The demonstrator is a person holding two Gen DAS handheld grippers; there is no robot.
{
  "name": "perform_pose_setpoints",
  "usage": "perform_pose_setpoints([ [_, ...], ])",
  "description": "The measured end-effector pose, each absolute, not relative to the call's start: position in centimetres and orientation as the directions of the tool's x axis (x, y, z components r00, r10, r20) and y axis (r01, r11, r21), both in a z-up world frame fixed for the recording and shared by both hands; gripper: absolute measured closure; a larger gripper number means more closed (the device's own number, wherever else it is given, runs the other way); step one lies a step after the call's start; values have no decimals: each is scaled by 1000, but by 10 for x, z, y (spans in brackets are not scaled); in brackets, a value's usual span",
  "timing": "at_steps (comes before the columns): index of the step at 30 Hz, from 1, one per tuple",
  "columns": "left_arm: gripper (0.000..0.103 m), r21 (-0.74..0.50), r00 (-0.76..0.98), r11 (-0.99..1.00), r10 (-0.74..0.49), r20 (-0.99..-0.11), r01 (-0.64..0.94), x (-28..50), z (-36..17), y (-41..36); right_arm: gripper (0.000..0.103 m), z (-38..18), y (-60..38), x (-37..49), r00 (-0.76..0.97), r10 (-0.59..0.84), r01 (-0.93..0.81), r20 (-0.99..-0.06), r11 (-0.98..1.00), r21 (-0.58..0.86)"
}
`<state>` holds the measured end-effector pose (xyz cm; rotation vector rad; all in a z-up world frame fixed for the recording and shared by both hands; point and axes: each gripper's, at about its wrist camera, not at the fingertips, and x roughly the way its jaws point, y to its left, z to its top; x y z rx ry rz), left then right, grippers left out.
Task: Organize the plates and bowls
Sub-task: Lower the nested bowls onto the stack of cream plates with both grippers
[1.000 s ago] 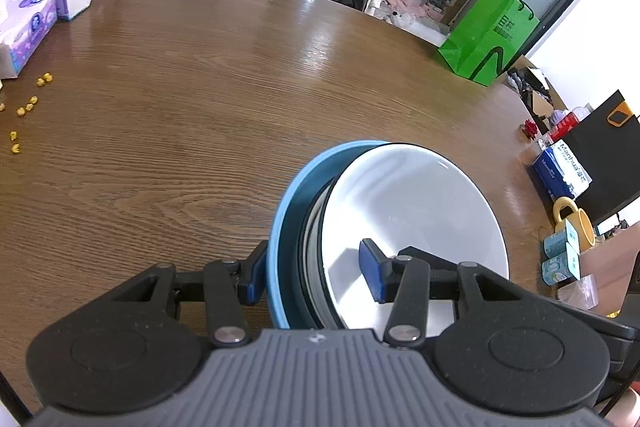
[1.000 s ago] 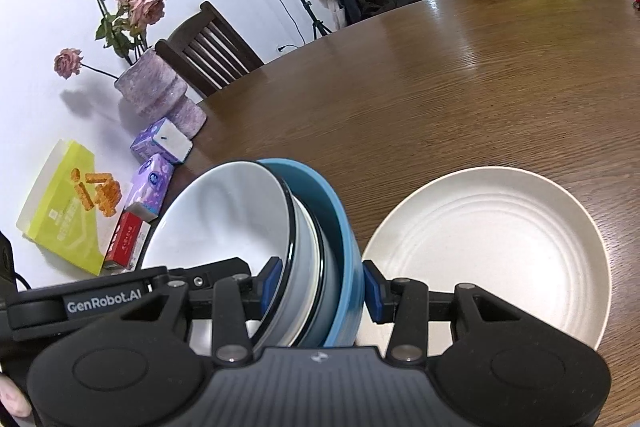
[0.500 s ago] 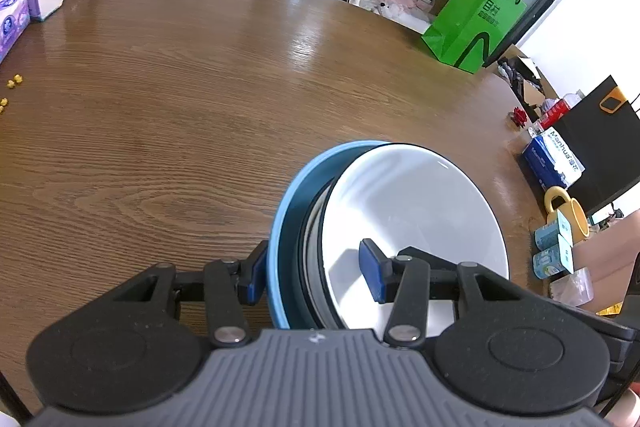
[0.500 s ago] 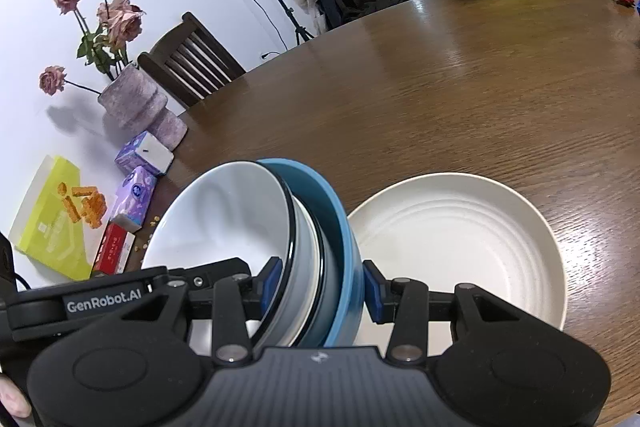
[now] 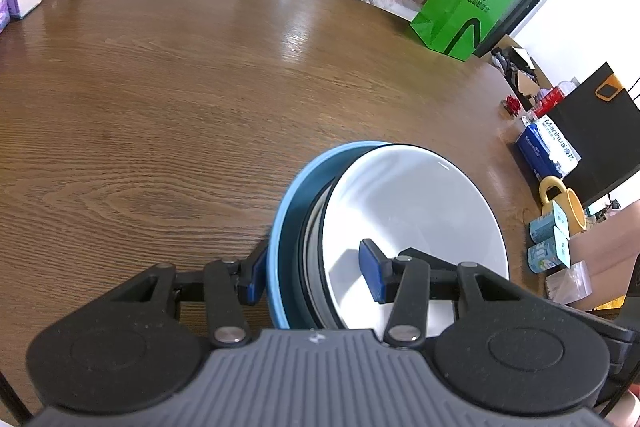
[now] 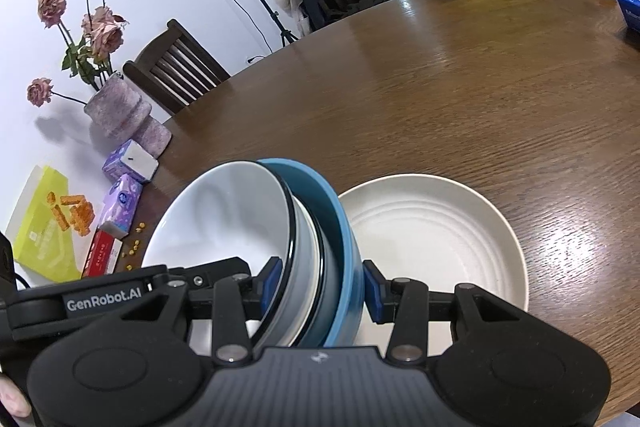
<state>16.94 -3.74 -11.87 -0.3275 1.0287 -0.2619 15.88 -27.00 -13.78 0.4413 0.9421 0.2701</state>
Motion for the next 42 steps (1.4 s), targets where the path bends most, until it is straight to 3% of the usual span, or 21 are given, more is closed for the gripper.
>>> perform_pose_setpoints([
  [42, 56, -394, 431, 917, -380, -818, 61, 189, -157, -82, 61, -177, -317, 171, 534, 376, 16, -758, 891, 453],
])
